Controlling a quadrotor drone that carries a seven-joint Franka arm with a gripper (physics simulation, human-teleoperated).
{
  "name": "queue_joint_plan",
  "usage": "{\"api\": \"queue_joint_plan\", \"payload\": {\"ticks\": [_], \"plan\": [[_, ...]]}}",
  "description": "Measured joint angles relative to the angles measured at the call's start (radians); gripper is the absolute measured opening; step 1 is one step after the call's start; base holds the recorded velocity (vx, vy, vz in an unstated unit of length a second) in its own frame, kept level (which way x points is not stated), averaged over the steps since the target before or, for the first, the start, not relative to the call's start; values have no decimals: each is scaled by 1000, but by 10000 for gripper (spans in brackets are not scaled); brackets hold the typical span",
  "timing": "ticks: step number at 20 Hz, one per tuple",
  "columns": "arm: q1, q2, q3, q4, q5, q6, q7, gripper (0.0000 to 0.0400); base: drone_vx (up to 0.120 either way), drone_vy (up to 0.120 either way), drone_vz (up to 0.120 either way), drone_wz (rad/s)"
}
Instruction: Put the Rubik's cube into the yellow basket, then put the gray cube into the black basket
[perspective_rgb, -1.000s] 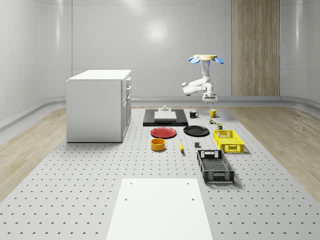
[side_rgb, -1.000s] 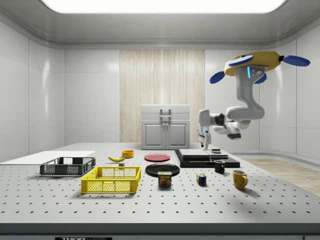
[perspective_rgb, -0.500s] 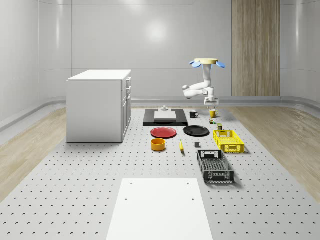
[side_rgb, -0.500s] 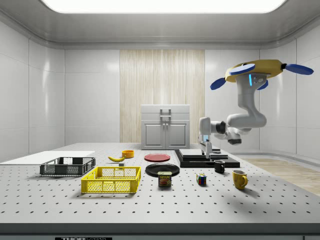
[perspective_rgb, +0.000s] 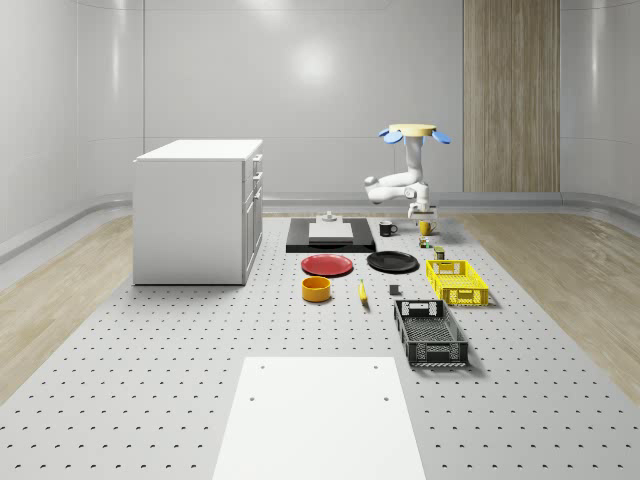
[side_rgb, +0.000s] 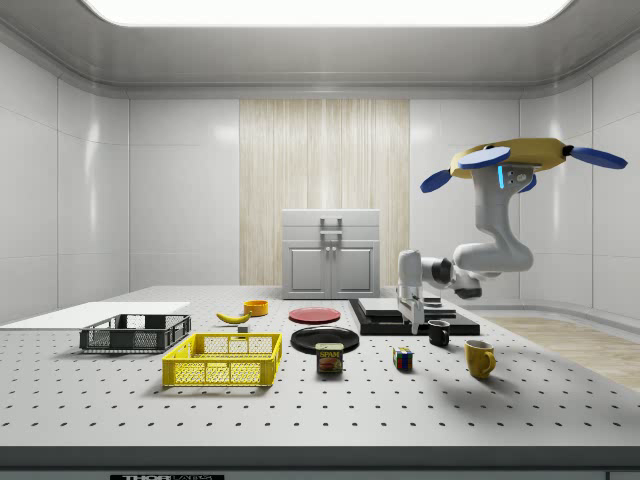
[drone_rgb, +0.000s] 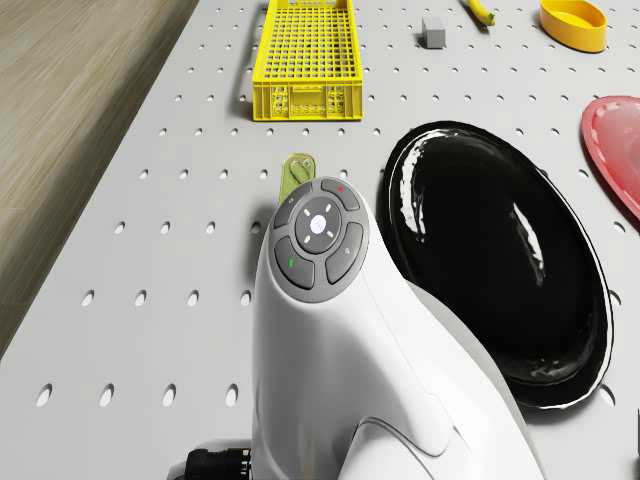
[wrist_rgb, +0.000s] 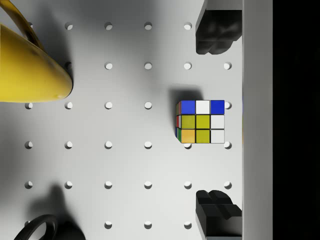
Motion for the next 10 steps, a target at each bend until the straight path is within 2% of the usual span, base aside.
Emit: {"api": "queue_joint_plan", "payload": {"ticks": [10], "plan": [[-11,-39,9,2,19,36,10,400,0,0,-120,0]]}}
